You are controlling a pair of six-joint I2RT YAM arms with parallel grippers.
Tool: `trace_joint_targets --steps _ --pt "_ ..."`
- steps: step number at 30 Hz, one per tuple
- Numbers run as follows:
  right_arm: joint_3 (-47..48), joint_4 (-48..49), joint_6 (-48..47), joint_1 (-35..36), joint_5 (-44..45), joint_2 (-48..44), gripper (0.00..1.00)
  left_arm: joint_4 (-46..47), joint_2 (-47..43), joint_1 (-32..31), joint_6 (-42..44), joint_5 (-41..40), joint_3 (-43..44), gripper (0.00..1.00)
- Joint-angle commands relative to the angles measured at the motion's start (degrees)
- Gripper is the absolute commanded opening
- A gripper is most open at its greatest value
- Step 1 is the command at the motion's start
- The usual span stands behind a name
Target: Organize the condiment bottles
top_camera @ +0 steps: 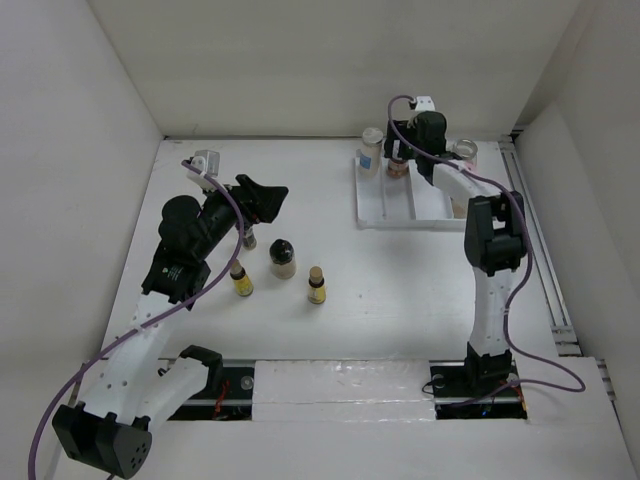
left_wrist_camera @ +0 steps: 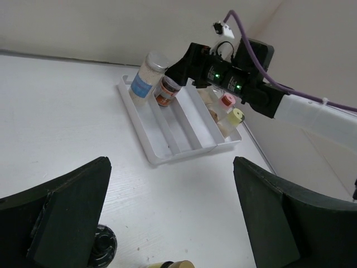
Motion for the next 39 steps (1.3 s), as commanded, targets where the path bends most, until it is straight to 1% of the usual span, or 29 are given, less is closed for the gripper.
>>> trace_joint_targets --steps 1,2,3,4,5,6,7,8,9,10,11,12,13,14,15,16,17,18,19,20,21,22,26,32,34,35,37,39 --pt "-2.14 4.64 -0.54 1.6 0.84 -9.89 0.92 2.86 0.03 0.22 0.72 -0.41 0.21 0.87" --pt "-5.63 5.17 -0.54 1.6 0.84 -13.99 0.92 2.86 -0.49 0.22 0.72 -0.41 0.21 0.87" --pt "-7.67 5.69 -1.06 2.47 0.32 -16.12 0.92 2.34 -0.5 0.22 0.72 -2.15 0.21 0.87" --pt "-9.69 6.31 -1.06 3.79 -0.38 -18.06 0.9 1.38 -0.5 0.22 0.72 -3.21 0.21 0.86" --pt "-13.36 7.1 -1.06 4.67 -1.43 -21.47 0.85 0.5 -0.5 0.22 0.72 -4.53 0.73 0.86" --pt "-15.14 7.1 -1.06 5.64 -2.58 -22.99 0.77 -0.29 -0.5 0.22 0.72 -5.93 0.73 0.84" --pt "-16.73 7.71 -1.06 7.91 -5.63 -24.13 0.65 -1.52 -0.5 0.22 0.2 -8.12 0.73 0.83" --pt "-18.31 8.24 -1.06 9.41 -7.4 -25.19 0.5 -2.14 -0.5 0.22 0.19 -9.19 1.34 0.79" --pt "-20.76 8.25 -1.06 10.99 -8.73 -26.85 0.23 -2.67 -1.11 0.22 0.19 -10.42 1.35 0.76" --pt "-21.83 8.25 -1.06 12.66 -11.26 -27.48 0.13 -3.8 -1.11 0.22 0.19 -12.95 1.35 0.71" --pt "-22.8 8.25 -1.06 15.72 -13.55 -27.48 0.07 -4.34 -1.11 0.22 -0.5 -14.11 1.35 0.64" --pt "-23.33 8.77 -2.02 17.15 -16.1 -28.09 0.06 -4.34 -1.81 0.22 -0.51 -15.08 1.87 0.41" --pt "-23.33 7.99 -2.81 18.47 -18.12 -28.1 0.09 -5.13 -2.51 0.22 -1.12 -15.78 1.88 0.33" --pt "-23.33 7.11 -3.95 19.87 -21.71 -28.62 0.16 -5.13 -2.52 0.22 -1.12 -16.31 1.88 0.27" --pt "-23.33 4.84 -5.27 22.5 -23.58 -28.63 0.24 -5.13 -3.22 0.22 -1.12 -16.84 1.88 0.22" --pt "-23.33 3.86 -8.24 23.91 -25.25 -28.63 0.41 -5.13 -3.22 0.22 -1.12 -16.85 1.88 0.19" --pt "-23.33 3.33 -9.66 25.32 -26.92 -29.15 0.5 -5.13 -3.22 0.22 -1.12 -16.85 1.88 0.19" --pt "-23.33 3.32 -11.07 28.38 -26.93 -29.15 0.58 -5.13 -3.22 0.22 -1.12 -16.85 1.88 0.19" --pt "-23.33 1.41 -12.56 29.89 -27.46 -28.11 0.7 -5.13 -3.75 0.22 -1.12 -16.32 1.88 0.22" --pt "-22.2 0.09 -15.45 31.3 -27.46 -27.23 0.73 -5.13 -3.75 0.22 -1.12 -16.32 1.88 0.27" --pt "-21.23 -1.49 -16.52 32.7 -26.94 -26.18 0.75 -5.13 -3.75 0.22 -1.12 -15.8 1.88 0.36" --pt "-20.18 -4.38 -17.4 34.98 -26.15 -25.12 0.77 -5.13 -3.75 0.22 -1.12 -15.79 1.88 0.39" --pt "-18.76 -5.11 -19.43 37.81 -22.28 -21.51 0.77 -4.61 -3.75 0.22 -1.12 -13.6 1.88 0.46" --pt "-18.24 -5.11 -19.43 38.42 -22.55 -19.14 0.77 -3.9 -2.7 0.22 -1.12 -12.36 1.88 0.48" --pt "-17.53 -5.11 -18.91 38.96 -21.14 -17.65 0.71 -3.9 -3.22 0.22 -0.6 -12.36 1.88 0.49" --pt "-17.01 -4.07 -18.12 38.96 -20.61 -16.77 0.64 -3.9 -3.22 0.22 -0.6 -13.06 1.88 0.49" --pt "-17.0 -2.75 -17.24 39.49 -20.61 -16.06 0.57 -3.9 -3.22 0.22 -0.6 -13.07 1.88 0.49" --pt "-17.0 -1.17 -16.1 39.49 -19.99 -16.06 0.55 -3.9 -3.22 0.22 -0.6 -13.07 1.88 0.49"
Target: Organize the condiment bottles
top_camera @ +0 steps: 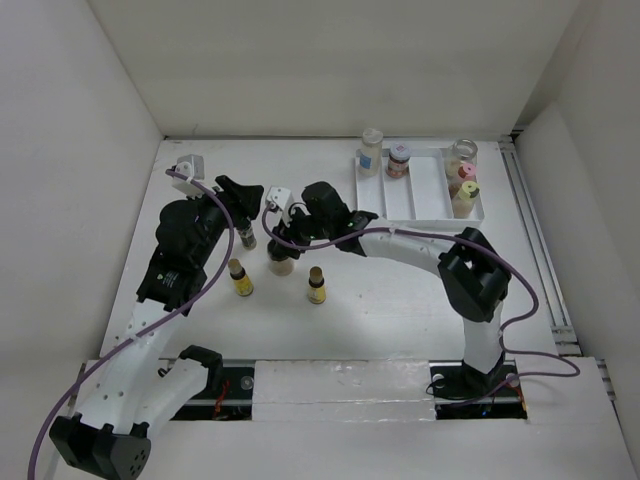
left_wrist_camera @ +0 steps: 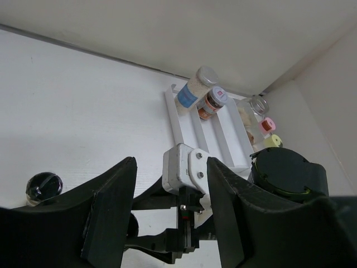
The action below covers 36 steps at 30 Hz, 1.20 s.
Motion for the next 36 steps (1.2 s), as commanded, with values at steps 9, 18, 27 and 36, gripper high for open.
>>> trace_joint_targets --steps 9,18,27,36 --pt "0.94 8.28 4.42 0.54 2.31 2.22 0.56 2.19 -1.17 0.22 0.45 0.92 1.31 0.49" --pt "-3.98 18.11 8.46 0.54 2.31 -0.14 0.09 1.67 -1.17 0.22 -0.07 -1.0 1.83 0.52" --pt "-11.54 26.47 12.07 -3.23 2.85 -12.88 0.05 -8.08 -2.75 0.22 -11.31 -22.7 4.56 0.75" --pt "-10.24 24.31 15.59 -16.24 6.51 -19.38 0.03 -9.23 -5.74 0.22 -12.21 -25.19 4.56 0.76"
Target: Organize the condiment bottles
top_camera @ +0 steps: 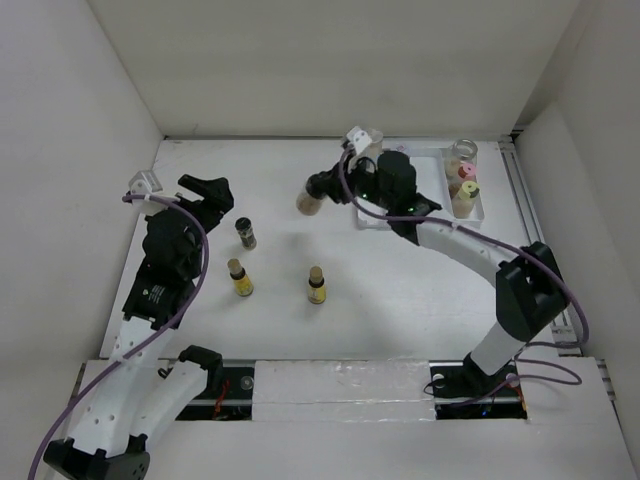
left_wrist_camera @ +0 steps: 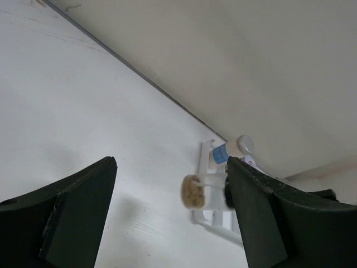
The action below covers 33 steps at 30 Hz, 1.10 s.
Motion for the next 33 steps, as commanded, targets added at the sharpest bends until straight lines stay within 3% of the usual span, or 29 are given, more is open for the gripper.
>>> trace_joint_targets --steps 1,7,12,16,23,31,33 --pt "2.25 2.21 1.01 -5.34 4.95 -4.42 0.03 0.6 -0.63 0.22 -0.66 -1.27 2.42 0.76" --pt "1.73 -4.47 0.49 -18.87 22.59 -8.46 0.02 0.61 -0.63 0.22 0.66 -1.35 2.42 0.76" --pt "2.33 -6.85 1.8 -27.05 24.9 -7.94 0.02 -0.01 -1.15 0.22 0.04 -3.37 2.42 0.75" --pt "5.49 -7.47 2.33 -31.79 24.83 -2.25 0.02 -0.01 -0.46 0.22 0.04 -2.59 2.42 0.75" --pt "17.97 -7.99 2.33 -35.15 18.15 12.0 0.02 1.31 0.69 0.22 1.27 -0.39 1.89 0.75" --pt "26.95 -11.59 0.39 -34.62 19.46 21.5 0.04 3.42 2.89 0.22 2.85 3.04 1.36 0.75" --pt "27.48 -11.6 0.39 -34.62 19.99 22.73 0.09 3.42 2.89 0.22 2.85 3.04 1.36 0.75"
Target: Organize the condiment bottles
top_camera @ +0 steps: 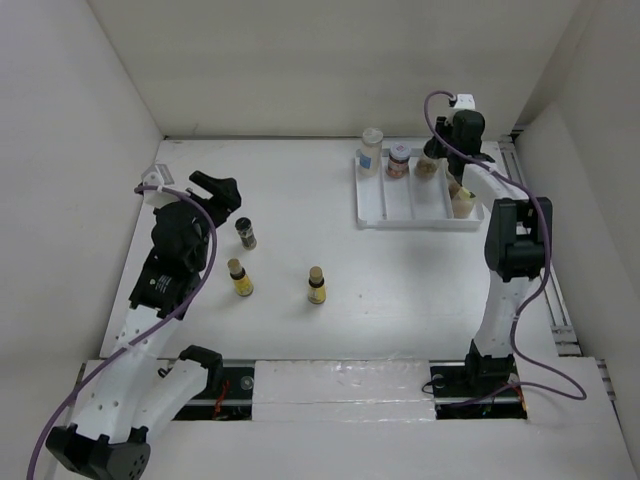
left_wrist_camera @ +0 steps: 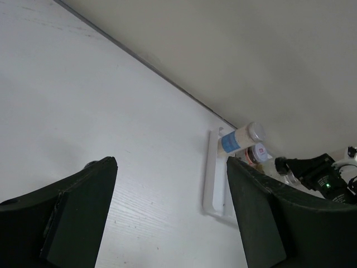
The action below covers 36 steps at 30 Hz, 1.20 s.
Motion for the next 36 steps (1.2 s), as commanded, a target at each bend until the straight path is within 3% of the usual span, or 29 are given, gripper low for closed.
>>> trace_joint_targets --steps 1,5,10,12,15,16,19,23,27,29,32,33,36 --pt "4.24 2.74 -0.66 0.85 -0.05 0.0 0.13 2.65 0.03 0.22 1.65 1.4 1.23 0.75" --pt "3.11 2.74 -0.66 1.38 -0.05 0.0 0.53 3.18 0.03 0.22 1.65 1.4 1.23 0.75" --pt "2.57 2.21 -1.18 1.38 -2.06 -5.87 0.75 3.18 0.03 0.22 1.65 2.45 1.23 0.75" --pt "0.21 2.21 -1.18 3.04 -4.61 -8.95 0.76 3.71 0.03 0.22 1.65 2.46 1.23 0.75" --pt "-1.38 2.21 -1.8 6.11 -13.56 -14.49 0.69 3.71 -0.67 0.22 1.65 3.33 1.23 0.75" --pt "-1.91 2.82 -2.41 7.35 -16.72 -16.41 0.59 3.71 -0.68 0.22 1.65 3.34 1.23 0.75" --pt "-2.53 2.83 -3.9 13.65 -24.91 -18.01 0.46 3.18 -1.29 0.22 0.52 3.86 1.76 0.75" --pt "-1.92 2.83 -4.44 22.55 -27.37 -18.02 0.37 3.18 -3.57 0.22 0.51 3.86 1.76 0.75" --pt "-0.77 2.31 -4.44 30.99 -28.44 -14.17 0.37 1.78 -7.61 0.22 -0.02 -0.08 2.98 0.75" --pt "0.72 2.3 -4.44 35.63 -28.44 -12.05 0.41 1.17 -10.94 0.22 -0.02 -1.41 4.91 0.75" --pt "5.2 -0.42 -4.44 40.56 -27.74 -6.95 0.58 -0.5 -13.41 0.22 -0.02 -4.91 6.24 0.75" --pt "6.43 -2.25 -5.05 41.63 -27.21 -5.55 0.72 -0.51 -15.42 0.22 -0.02 -4.93 6.24 0.75" --pt "13.98 -8.32 -7.86 44.87 -22.92 0.95 0.81 2.04 -18.07 0.22 0.51 -4.32 3.35 0.76"
